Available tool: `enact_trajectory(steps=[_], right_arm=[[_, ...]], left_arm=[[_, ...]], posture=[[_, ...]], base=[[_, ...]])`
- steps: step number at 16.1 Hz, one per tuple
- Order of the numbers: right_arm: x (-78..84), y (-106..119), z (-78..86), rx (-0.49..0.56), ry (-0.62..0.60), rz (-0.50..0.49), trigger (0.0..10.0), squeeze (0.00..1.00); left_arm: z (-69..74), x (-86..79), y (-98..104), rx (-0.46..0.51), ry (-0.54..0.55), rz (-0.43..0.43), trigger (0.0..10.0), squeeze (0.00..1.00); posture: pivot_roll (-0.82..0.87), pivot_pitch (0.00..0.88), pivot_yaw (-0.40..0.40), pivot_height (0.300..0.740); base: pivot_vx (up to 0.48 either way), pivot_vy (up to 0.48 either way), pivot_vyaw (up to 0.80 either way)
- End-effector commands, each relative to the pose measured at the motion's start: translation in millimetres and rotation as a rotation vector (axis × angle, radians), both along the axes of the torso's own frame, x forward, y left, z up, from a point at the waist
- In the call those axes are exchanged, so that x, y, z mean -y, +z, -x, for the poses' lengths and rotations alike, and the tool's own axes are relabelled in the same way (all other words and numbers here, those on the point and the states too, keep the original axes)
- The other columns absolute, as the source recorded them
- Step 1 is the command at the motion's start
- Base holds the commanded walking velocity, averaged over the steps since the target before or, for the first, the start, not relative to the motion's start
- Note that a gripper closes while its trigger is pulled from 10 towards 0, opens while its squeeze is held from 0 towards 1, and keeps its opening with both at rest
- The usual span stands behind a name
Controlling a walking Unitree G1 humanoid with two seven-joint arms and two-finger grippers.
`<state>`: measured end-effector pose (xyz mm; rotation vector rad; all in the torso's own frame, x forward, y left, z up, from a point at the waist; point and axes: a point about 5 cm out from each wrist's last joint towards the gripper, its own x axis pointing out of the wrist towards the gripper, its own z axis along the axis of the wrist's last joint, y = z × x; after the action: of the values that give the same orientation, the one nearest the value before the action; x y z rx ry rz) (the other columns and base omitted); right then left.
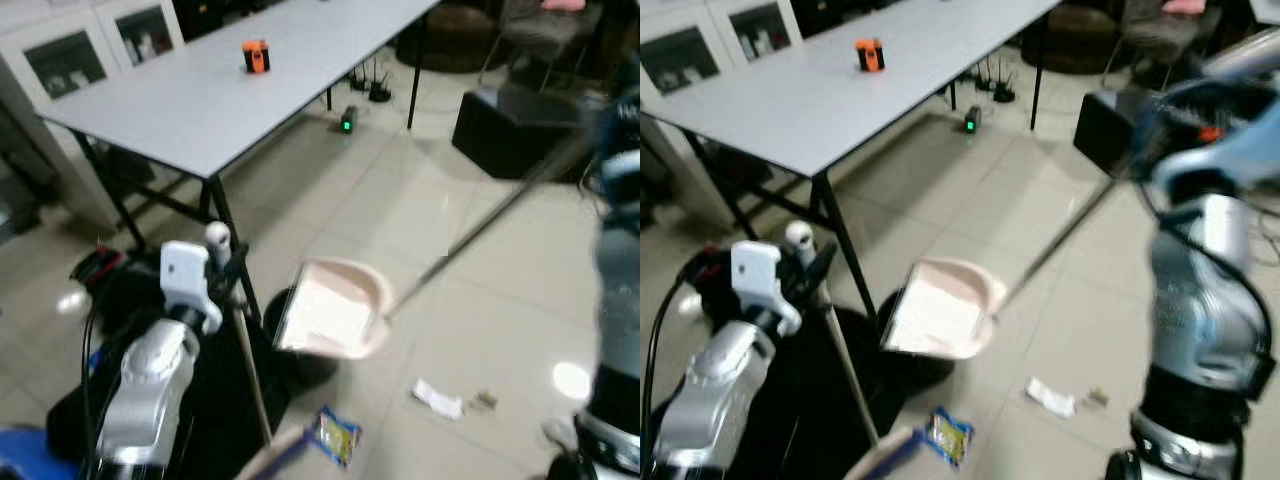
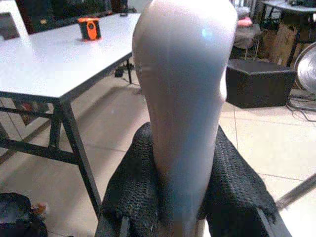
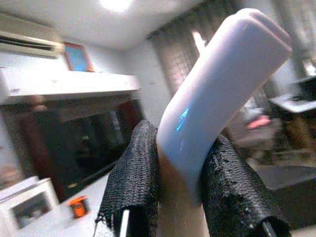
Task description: Sweep floor
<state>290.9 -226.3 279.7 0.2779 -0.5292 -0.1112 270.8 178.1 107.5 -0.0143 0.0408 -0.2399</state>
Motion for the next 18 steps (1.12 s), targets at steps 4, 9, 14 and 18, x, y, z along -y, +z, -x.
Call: enact_trajectory(steps=[4,9,14,18], right_arm=[[-3.5,12,-10.6,0.105,-0.011,0.059,10.0,0.00],[-29.6,9,-24.5,0.168,0.062,0.189,10.0,0.00],[-72.0,7,-42.6,0.264,0.135,0.332,10.0,0.00],[-113.4,-1,-45.8,0.348,0.256,0.444,10.0,0.00]], left_arm=[[5.5,-1.4,0,-0.028,-0.014,-0.062,10.0,0.00],[9.5,-4.9,-1,-0.056,-0.009,-0.082,10.0,0.00],[10.8,-4.2,1,-0.056,-0.010,-0.089,10.0,0.00],[12.3,-5.5,2,-0.056,-0.008,-0.095,10.0,0.00]], posture=[[0.05,0.011,0.071,0.740],[0.06,0.023,0.077,0.740],[0.07,0.028,0.079,0.740],[0.09,0.028,0.074,0.740]], base=[[0.000,0.000,0.00],[0.000,0.000,0.00],[0.000,0.000,0.00],[0.000,0.000,0.00]])
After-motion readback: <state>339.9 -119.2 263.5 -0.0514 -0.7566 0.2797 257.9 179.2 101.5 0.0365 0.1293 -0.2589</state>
